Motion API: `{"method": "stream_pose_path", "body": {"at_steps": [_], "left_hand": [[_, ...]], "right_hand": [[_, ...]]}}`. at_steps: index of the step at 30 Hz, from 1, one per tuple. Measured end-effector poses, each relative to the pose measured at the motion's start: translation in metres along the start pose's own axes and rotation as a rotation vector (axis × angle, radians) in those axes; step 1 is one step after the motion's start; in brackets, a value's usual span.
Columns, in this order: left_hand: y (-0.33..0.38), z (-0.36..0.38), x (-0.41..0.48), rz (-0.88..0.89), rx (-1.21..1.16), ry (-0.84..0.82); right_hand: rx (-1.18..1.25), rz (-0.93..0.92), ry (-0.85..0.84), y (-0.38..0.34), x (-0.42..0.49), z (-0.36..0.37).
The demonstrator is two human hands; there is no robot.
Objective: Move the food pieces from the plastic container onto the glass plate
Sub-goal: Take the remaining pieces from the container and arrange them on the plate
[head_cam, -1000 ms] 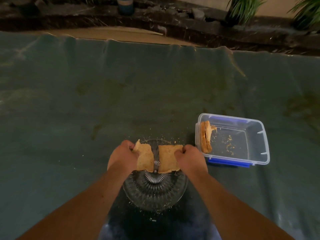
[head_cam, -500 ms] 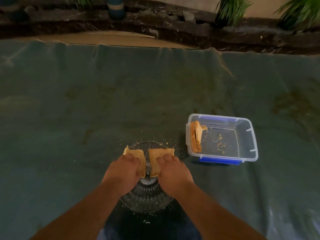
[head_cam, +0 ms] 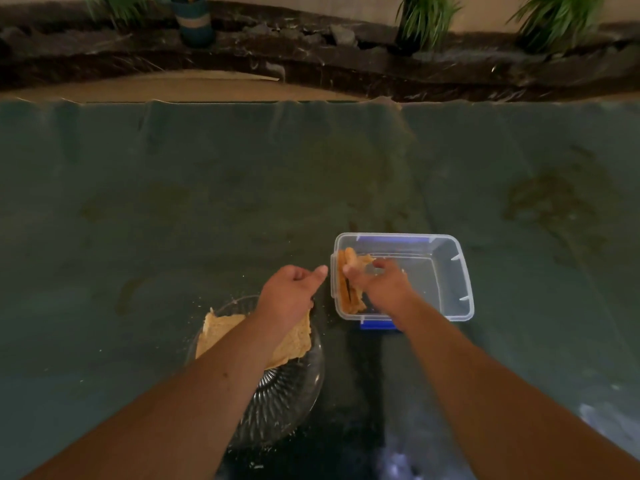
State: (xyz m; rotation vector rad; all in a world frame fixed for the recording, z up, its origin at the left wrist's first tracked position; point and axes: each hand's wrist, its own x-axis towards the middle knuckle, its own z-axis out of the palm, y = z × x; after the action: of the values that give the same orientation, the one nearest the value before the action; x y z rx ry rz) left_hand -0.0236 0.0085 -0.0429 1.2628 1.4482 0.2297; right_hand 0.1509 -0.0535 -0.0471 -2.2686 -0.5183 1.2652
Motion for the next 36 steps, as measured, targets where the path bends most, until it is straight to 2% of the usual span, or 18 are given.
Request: {"method": "stream_pose_path", "body": {"at_steps": [8, 12, 14, 18, 19, 23, 29, 36], "left_hand": [[0.012, 0.036, 0.015, -0.013, 0.072, -0.065], [0.015, 0.046, 0.021, -0.009, 0.127, -0.033], [0.017, 0.049, 0.023, 0.003, 0.189, 0.003], [0.024, 0.057, 0.024, 0.051, 0.411, 0.09], [0.025, 0.058, 0.023, 0.064, 0.445, 0.109], [0.027, 0.059, 0.024, 0.076, 0.492, 0.152], [0.032, 0.053, 0.017, 0.109, 0.306, 0.167], [0.045, 0.003, -0.005, 0.085, -0.153, 0.106]], "right_hand": [[-0.057, -0.068, -0.152, 0.007, 0.022, -0.008], [-0.038, -0.068, -0.195, 0.015, 0.033, -0.021], [-0.073, -0.08, -0.169, 0.016, 0.034, -0.026], [-0.428, -0.209, -0.049, 0.015, 0.032, -0.028], [-0.447, -0.204, -0.033, 0.015, 0.031, -0.027], [-0.274, -0.119, 0.004, 0.015, 0.026, -0.027], [-0.176, -0.183, 0.077, 0.001, -0.001, -0.034], [-0.065, -0.218, 0.148, -0.01, -0.04, -0.046]]}}
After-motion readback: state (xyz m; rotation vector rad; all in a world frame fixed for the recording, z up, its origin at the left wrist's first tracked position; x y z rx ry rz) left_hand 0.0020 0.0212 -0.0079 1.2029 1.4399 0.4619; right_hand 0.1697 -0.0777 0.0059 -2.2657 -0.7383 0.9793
